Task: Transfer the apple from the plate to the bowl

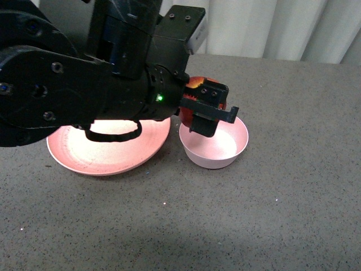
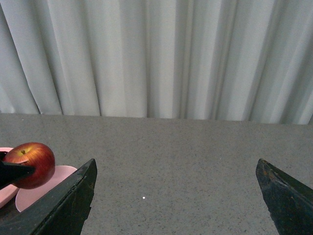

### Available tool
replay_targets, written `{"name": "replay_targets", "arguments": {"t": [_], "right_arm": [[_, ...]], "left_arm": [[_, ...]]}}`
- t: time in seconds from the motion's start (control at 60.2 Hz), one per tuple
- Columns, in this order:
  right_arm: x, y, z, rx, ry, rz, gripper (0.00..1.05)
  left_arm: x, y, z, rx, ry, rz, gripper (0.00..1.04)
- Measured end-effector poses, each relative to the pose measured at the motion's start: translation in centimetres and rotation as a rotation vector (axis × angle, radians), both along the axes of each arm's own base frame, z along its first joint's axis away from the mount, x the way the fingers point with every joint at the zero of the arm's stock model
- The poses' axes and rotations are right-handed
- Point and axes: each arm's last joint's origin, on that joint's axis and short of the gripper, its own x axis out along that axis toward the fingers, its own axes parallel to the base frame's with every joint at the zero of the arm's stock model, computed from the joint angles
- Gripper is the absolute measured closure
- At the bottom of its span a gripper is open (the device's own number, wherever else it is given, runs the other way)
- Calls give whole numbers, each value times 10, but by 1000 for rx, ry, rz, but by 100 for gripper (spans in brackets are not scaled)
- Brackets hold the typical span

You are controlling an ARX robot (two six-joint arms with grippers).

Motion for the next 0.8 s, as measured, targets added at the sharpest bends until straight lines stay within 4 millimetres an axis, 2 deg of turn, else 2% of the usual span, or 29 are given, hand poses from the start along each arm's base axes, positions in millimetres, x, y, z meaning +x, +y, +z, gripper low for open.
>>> {"name": "replay_targets", "arguments": {"t": [0.349,0.797], "right_arm": [[0,0,0,0,0,0,9],[0,0,0,0,0,0,9]], "left_arm": [[1,-15,-15,14,29,-17,40],[4,-26,-37,49,78,-25,40]]}}
